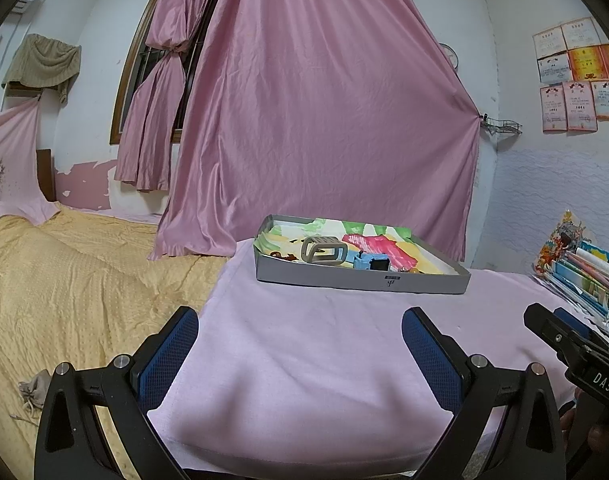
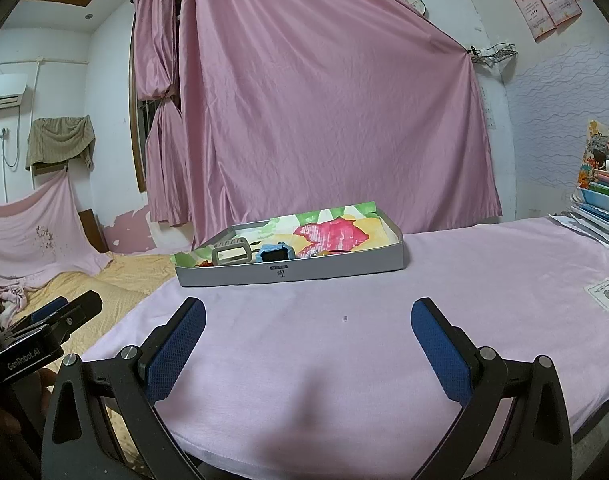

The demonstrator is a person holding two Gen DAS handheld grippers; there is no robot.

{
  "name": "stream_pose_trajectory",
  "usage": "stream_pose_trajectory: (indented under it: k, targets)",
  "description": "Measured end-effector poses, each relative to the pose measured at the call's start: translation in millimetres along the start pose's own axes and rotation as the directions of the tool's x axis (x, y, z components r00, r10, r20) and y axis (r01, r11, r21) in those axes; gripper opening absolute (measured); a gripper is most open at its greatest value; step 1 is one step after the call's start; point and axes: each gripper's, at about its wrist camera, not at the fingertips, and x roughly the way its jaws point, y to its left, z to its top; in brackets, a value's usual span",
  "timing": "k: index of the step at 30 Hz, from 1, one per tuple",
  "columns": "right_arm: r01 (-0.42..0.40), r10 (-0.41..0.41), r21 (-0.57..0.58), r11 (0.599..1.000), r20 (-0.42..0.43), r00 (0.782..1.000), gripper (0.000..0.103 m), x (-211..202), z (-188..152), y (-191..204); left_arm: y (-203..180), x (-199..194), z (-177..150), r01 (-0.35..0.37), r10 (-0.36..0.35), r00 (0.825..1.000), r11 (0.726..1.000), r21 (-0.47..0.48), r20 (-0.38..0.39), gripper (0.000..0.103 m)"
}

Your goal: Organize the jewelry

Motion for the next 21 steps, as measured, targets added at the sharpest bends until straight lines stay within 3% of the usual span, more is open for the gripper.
stream_pose_trajectory:
  k: [21]
  targets:
    - [0.001,-0.001,0.004,1.000,-0.002,1.000,0.101,-1.1,-2.4,0.1,-0.6,-0.1,0.1,0.001,-0.001,1.000,1.000,0.002,-0.001,0.102]
